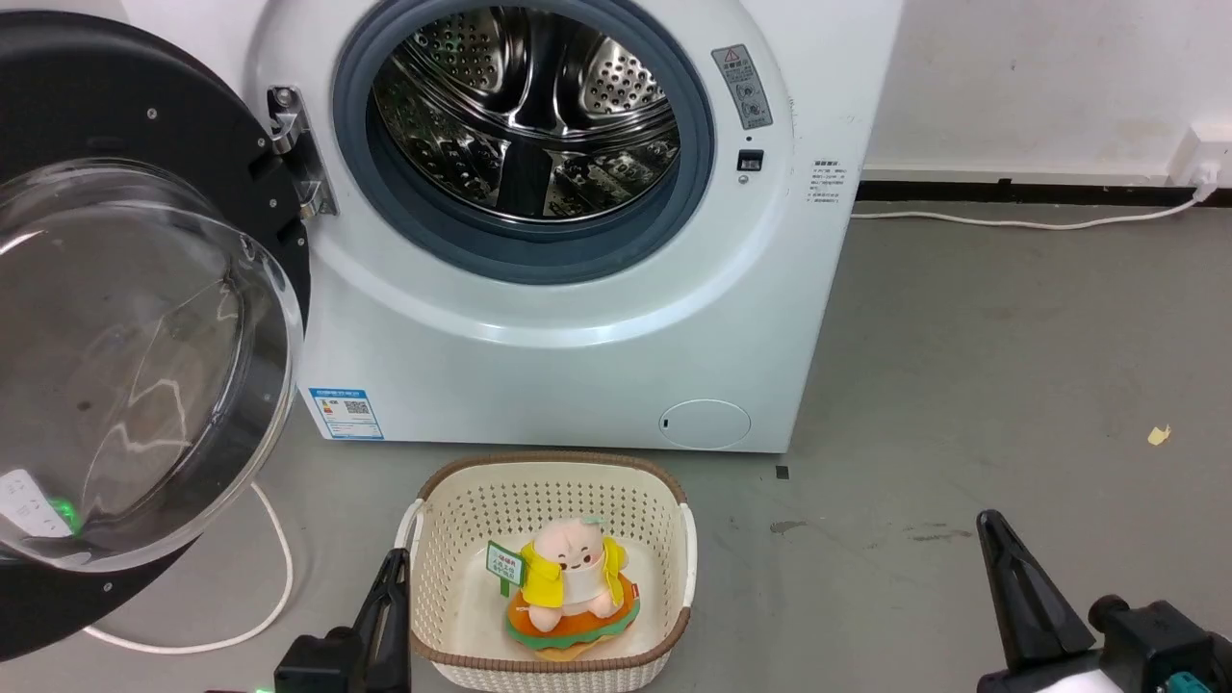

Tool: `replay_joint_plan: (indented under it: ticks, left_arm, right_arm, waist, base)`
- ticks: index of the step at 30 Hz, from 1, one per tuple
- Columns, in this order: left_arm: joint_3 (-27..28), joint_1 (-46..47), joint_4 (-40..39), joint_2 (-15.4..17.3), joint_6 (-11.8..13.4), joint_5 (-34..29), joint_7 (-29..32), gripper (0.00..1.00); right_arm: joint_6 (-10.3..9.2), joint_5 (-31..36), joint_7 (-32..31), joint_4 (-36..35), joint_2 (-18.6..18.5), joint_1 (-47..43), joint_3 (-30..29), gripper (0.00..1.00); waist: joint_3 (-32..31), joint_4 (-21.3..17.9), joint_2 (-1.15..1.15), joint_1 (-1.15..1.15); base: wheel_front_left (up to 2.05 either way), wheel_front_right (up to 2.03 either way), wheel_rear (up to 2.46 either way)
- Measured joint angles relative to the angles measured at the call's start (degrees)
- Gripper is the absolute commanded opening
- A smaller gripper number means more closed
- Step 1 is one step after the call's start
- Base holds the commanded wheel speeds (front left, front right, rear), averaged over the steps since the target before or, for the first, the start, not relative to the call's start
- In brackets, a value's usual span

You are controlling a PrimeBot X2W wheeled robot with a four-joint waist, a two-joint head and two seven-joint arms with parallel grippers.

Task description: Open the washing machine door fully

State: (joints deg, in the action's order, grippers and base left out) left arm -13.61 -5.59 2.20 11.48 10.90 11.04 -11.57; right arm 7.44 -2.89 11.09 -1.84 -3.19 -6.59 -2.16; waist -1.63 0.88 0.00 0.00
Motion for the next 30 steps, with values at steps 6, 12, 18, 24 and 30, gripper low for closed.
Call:
replay_joint_plan:
  ticks: [6,12,18,24,30]
  left_arm:
    - [0.90,0.10,-0.13,-0.32,-0.59,-0.83,0.69,0.00]
    - [1.65,0.71,-0.23,-1.02,-1.30,-1.44,1.29,0.00]
    - [2.32,0.97,-0.27,-1.54,-2.01,-1.89,1.97,0.00]
    - [3.25,1.12,-0.34,-1.83,-2.53,-2.47,2.56,0.00]
    - [3.80,1.22,-0.51,-2.24,-3.09,-3.02,3.33,0.00]
  right_arm:
    - [0.00,0.25,-0.85,0.09,0.00,0.21,0.16,0.00]
    - [0.00,0.40,-1.44,0.24,0.00,0.44,0.32,0.00]
    - [0.00,0.41,-1.99,0.31,0.00,1.18,0.47,0.00]
    - [0.00,0.46,-2.61,0.43,0.00,1.25,0.54,0.00]
    - [0.00,0.91,-3.27,0.54,0.00,1.57,0.63,0.00]
  waist:
    - [0.09,-0.05,0.00,0.00]
    - [0.19,-0.10,0.00,0.00]
    - [0.28,-0.15,0.00,0.00]
    - [0.38,-0.21,0.00,0.00]
    - [0.47,-0.26,0.00,0.00]
  base:
    - [0.00,0.00,0.00]
    - [0.00,0.00,0.00]
    - [0.00,0.00,0.00]
    - [0.00,0.00,0.00]
    - [0.00,0.00,0.00]
